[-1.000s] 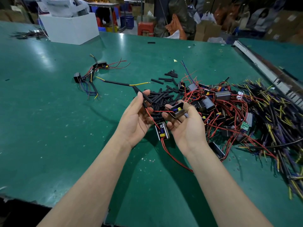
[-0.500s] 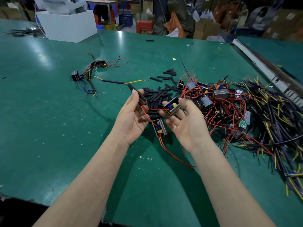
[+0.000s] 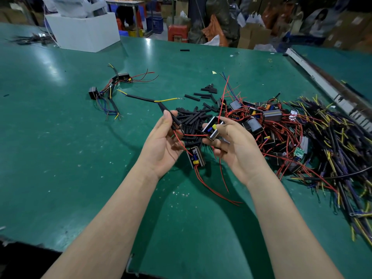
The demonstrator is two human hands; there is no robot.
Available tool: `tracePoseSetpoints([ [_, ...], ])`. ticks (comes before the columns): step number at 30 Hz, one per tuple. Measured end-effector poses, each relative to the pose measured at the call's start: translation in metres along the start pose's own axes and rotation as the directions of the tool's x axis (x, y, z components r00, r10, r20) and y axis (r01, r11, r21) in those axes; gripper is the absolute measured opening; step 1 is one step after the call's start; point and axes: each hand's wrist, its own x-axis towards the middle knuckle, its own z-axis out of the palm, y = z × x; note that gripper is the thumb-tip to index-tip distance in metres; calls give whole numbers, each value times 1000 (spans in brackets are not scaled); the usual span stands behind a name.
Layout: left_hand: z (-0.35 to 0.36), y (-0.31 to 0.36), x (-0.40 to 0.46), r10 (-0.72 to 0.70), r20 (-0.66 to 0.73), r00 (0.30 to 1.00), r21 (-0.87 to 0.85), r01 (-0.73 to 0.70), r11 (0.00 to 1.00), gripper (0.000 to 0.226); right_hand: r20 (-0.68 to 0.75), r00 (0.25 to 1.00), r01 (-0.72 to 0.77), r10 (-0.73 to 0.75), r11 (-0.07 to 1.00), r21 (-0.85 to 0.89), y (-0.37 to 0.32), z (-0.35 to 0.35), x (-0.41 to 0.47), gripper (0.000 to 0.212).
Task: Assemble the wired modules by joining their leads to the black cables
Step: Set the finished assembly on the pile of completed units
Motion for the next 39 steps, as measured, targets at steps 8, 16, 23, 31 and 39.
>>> tracePoseSetpoints([
  [8,-2,0,1,10,-20,1000,-1,-10,1000,25,-32,999,17,-20,996,-85,3,0,2,19],
  [16,-2,-2,2,23,-9,1000,-2,-23,1000,19,-92,990,91,-104,986,-139,9,-1,9,21],
  [23,-3,-3,2,30,-18,999,32,-29,999,25,-100,971,192,-217,959,-210,19,-1,13,25],
  [31,-1,-3,0,35,-5,999,46,-35,998,17,-6,940,326,-342,900,-291,22,1,12,41],
  [39,4,-2,-3,63,31,998,13,-64,998,22,4,965,257,-262,945,-200,32,1,15,38],
])
